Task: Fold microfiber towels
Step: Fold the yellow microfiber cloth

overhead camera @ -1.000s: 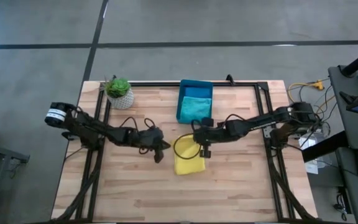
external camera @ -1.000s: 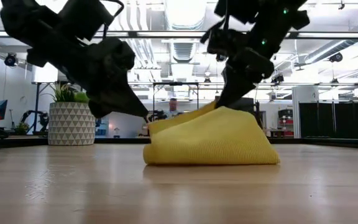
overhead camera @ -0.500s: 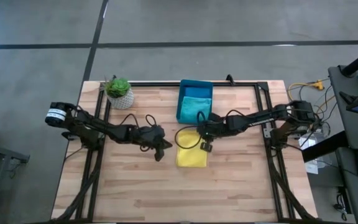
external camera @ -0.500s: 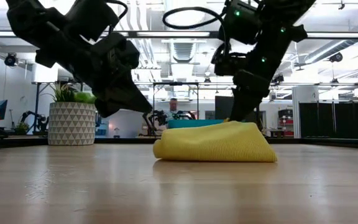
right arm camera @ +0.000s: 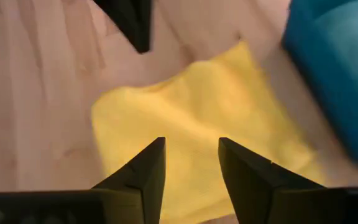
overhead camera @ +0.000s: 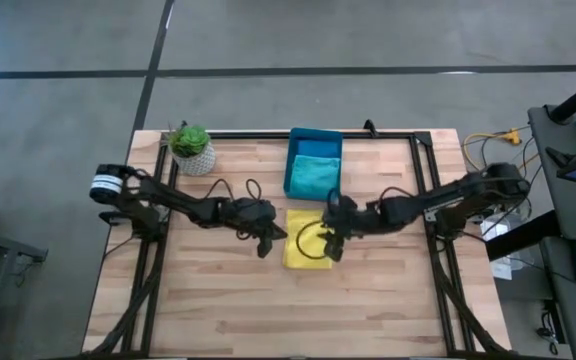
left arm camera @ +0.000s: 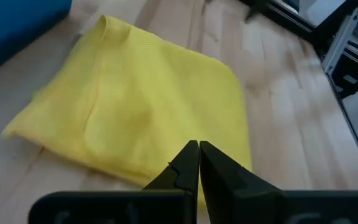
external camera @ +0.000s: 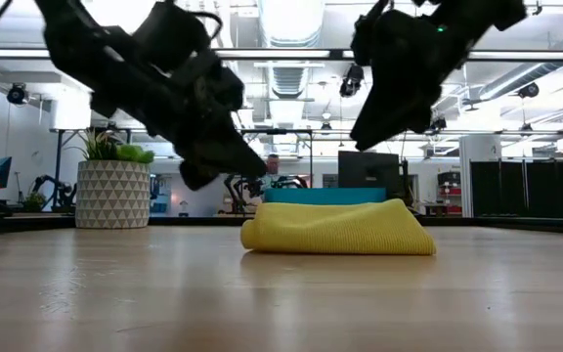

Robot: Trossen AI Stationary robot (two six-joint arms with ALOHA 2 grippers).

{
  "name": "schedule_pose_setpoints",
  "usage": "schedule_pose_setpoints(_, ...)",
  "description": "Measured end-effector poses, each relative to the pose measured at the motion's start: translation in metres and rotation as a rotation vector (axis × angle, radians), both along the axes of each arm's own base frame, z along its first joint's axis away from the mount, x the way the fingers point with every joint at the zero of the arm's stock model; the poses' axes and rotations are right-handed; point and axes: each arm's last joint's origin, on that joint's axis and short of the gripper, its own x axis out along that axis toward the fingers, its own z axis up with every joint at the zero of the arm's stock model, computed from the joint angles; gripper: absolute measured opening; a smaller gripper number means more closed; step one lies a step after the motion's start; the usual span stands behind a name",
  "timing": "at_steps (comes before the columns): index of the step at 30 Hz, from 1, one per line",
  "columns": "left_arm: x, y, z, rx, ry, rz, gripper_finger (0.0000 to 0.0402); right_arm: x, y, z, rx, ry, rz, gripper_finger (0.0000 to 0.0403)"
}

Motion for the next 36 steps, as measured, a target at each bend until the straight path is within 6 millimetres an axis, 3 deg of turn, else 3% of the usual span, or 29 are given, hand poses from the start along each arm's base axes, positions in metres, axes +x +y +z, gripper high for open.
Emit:
schedule_pose_setpoints(6, 0.029, 0.016, -0.015, -0.005, 0.030, 0.000, 0.0000, 0.000, 0.030, -0.026, 0.109, -0.012, -0.064, 0.0098)
schedule_pose_setpoints(11, 0.051, 0.028, -0.025, -0.006, 0.071, -0.017, 0.0000, 0.008, 0.041, -0.052, 0.138, 0.034, -0.092, 0.0041)
schedule_pose_setpoints(14, 0.054, 0.037, -0.030, -0.002, 0.157, -0.001, 0.0000, 0.014, 0.046, -0.066, 0.170, 0.076, -0.087, 0.0015)
schedule_pose_setpoints(19, 0.053, 0.051, -0.022, 0.128, 0.238, 0.058, 0.0000, 0.014, 0.050, -0.079, 0.214, 0.146, -0.073, 0.0009)
schedule_pose_setpoints(25, 0.047, 0.063, 0.001, 0.156, 0.198, 0.104, 0.0000, 0.012, 0.055, -0.075, 0.221, 0.134, -0.055, 0.0009)
schedule_pose_setpoints(28, 0.042, 0.060, 0.024, 0.158, 0.126, 0.090, 0.0000, 0.011, 0.054, -0.063, 0.212, 0.092, -0.051, 0.0009)
schedule_pose_setpoints(31, 0.033, 0.046, 0.038, 0.184, 0.084, -0.031, 0.0000, 0.007, 0.056, -0.051, 0.195, 0.055, -0.006, 0.0009)
schedule_pose_setpoints(36, 0.015, -0.006, 0.037, 0.352, 0.039, -0.364, 0.0000, -0.002, 0.070, -0.034, 0.115, -0.005, 0.113, 0.0009)
